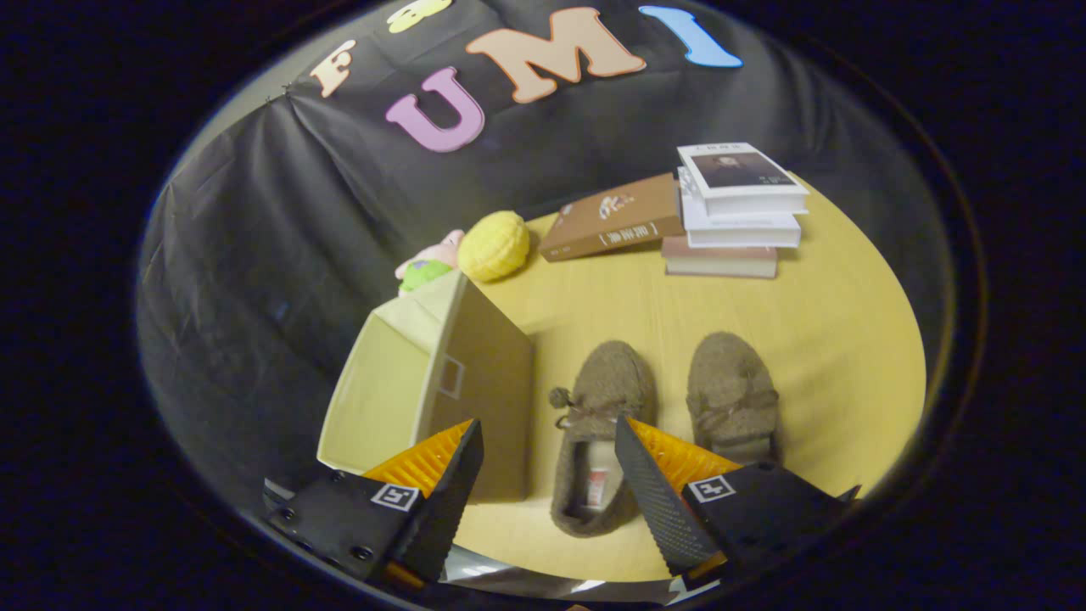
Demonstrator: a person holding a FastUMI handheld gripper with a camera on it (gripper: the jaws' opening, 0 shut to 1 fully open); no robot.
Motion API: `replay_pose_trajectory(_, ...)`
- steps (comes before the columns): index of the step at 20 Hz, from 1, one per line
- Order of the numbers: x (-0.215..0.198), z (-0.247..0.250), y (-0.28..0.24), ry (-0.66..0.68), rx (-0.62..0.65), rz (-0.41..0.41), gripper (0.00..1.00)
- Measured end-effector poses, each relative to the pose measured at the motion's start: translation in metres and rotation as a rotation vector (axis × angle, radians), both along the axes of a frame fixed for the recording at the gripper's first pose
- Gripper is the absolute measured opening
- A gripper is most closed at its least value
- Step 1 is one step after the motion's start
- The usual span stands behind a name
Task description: Open the storage box then place both shoes into the box .Put the left shoe in first, then the right shoe, with the right side of both shoes facing outward in a uniform manner.
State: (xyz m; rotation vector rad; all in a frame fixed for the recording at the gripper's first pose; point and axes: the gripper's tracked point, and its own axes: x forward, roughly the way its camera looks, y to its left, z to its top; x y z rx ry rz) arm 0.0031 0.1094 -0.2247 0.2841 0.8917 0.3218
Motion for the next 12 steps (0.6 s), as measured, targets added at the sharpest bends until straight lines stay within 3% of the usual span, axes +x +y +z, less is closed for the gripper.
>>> replay_pose_trajectory(5,-0.007,-0.053,-0.012,0.159,-0.015,-0.013,0.99)
replay_pose_trajectory(10,-0.003,-0.087,-0.019,0.25,-0.084,0.048,0.89)
replay_pose_trajectory(12,-0.006,-0.099,-0.023,0.279,-0.132,0.068,0.68)
